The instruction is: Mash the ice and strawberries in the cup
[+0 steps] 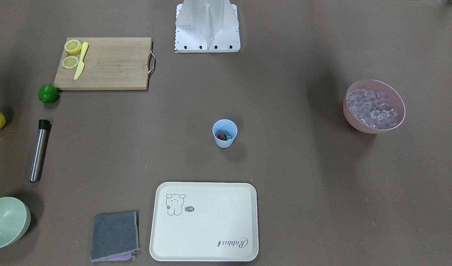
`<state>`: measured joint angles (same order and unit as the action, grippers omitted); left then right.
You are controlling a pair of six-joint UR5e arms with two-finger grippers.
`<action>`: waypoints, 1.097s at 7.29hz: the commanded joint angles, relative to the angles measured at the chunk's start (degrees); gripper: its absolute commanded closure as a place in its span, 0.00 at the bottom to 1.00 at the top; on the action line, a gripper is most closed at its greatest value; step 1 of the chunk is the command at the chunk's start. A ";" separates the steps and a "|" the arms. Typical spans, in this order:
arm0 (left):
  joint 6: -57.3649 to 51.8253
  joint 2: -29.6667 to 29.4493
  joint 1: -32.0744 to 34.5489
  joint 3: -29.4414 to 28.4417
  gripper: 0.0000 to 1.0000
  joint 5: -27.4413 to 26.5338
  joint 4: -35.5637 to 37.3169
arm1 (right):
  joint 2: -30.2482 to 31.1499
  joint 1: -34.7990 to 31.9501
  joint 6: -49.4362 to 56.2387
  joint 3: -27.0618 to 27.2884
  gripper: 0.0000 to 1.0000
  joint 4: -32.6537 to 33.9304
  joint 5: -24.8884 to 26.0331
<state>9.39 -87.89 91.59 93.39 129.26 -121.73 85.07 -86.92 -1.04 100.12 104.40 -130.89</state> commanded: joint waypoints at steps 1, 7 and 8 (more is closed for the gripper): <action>-0.16 -0.17 0.08 -0.67 0.03 -0.15 0.00 | 5.61 -2.72 1.83 -0.27 0.00 0.10 -0.07; -6.22 -2.37 2.89 2.85 0.03 3.46 16.00 | 5.20 -3.96 1.30 -9.15 0.00 -5.96 0.02; -6.13 -2.37 2.80 2.77 0.03 3.45 16.00 | 4.32 -4.13 1.30 -9.24 0.00 -6.05 -0.07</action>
<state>3.42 -90.33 94.36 95.94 132.86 -106.37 90.22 -90.88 0.26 91.11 98.67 -130.95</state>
